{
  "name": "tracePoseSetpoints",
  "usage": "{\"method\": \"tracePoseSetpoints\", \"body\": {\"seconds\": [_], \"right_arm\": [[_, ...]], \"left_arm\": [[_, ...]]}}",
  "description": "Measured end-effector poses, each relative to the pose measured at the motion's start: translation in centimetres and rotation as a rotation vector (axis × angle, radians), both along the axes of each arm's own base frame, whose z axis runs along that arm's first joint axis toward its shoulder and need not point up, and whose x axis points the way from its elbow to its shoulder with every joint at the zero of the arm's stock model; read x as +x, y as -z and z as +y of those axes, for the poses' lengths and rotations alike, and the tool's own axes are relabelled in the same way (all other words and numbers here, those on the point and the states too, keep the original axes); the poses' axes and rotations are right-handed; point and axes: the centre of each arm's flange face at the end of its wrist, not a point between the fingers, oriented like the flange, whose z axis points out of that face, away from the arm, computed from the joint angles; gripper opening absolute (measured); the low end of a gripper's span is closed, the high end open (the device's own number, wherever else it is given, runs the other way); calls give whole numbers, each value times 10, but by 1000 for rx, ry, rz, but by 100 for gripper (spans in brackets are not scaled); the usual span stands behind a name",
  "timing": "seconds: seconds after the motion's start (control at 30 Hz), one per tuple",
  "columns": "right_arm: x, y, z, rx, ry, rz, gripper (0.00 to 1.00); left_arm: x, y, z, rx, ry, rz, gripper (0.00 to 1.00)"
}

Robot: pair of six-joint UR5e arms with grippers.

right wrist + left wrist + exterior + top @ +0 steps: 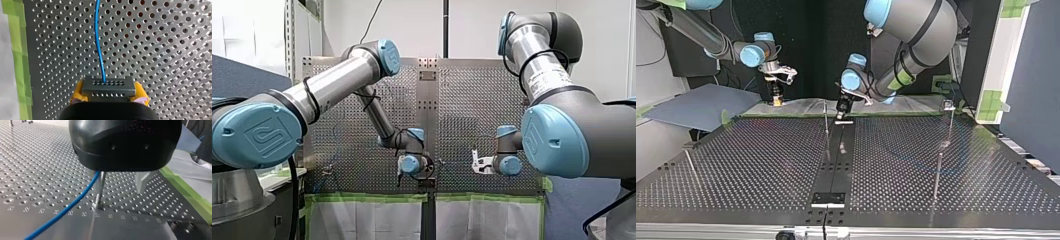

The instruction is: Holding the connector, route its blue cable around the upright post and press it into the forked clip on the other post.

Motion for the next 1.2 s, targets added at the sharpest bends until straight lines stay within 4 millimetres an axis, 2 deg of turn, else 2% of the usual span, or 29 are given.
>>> {"method": "tracePoseSetpoints", "body": {"seconds": [0.27,0.73,1.07,1.2], "right_arm": [[1,1,1,6,-2,2,0],[0,1,1,9,-5,3,0],[1,1,2,8,-6,3,0],[1,1,2,8,-7,4,0]], "left_arm": [[-9,-6,-3,91,24,31,100],[-34,-3,-19,115,149,104,100],[-33,-26,-27,88,147,70,100],[-36,-27,-28,86,147,69,100]]}}
